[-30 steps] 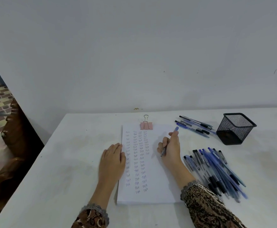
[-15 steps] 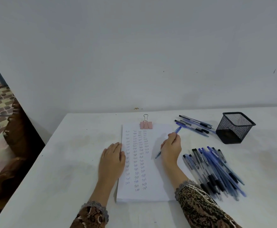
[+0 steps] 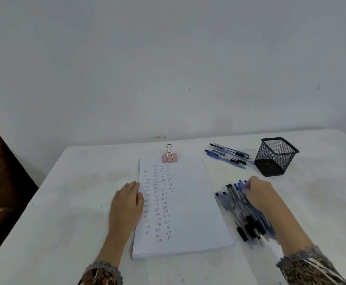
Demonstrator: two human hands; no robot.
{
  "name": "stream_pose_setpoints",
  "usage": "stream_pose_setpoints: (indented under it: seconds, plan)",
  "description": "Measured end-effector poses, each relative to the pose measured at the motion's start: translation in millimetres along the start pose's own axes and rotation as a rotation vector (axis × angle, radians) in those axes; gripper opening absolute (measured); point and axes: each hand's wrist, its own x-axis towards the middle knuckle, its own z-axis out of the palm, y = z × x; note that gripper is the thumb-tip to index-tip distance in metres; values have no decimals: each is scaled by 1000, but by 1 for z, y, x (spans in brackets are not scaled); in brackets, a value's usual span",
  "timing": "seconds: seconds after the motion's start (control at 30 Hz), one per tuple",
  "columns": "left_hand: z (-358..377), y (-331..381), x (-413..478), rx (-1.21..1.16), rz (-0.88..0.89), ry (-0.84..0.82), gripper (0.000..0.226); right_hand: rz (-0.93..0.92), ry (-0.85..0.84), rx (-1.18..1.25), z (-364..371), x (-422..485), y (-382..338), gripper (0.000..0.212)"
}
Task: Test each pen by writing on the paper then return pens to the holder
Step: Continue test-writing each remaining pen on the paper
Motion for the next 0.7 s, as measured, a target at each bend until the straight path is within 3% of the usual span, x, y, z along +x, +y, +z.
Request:
stream_pose_setpoints:
  seconds: [0.13, 0.27, 0.37, 0.47, 0.57, 0.7]
  plan:
    - [-1, 1, 0, -3, -3, -5, 43, -28, -51, -122, 3, -4, 8, 19]
    - [-1, 1, 0, -8, 0, 4, 43, -10, 2, -105, -15, 1, -6, 32]
    - [-2, 2, -1, -22, -2, 13, 42, -106, 77, -88, -35, 18, -28, 23]
    - [-3, 3, -1, -18, 3, 16, 42, -202, 58, -115, -31, 53, -50, 32]
    - [-3, 3, -2, -21, -2, 13, 42, -265, -92, -299, -4, 88, -52, 38]
    - [-2, 2, -1, -21, 8, 14, 44, -310, -8, -478, 21, 120, -35, 41]
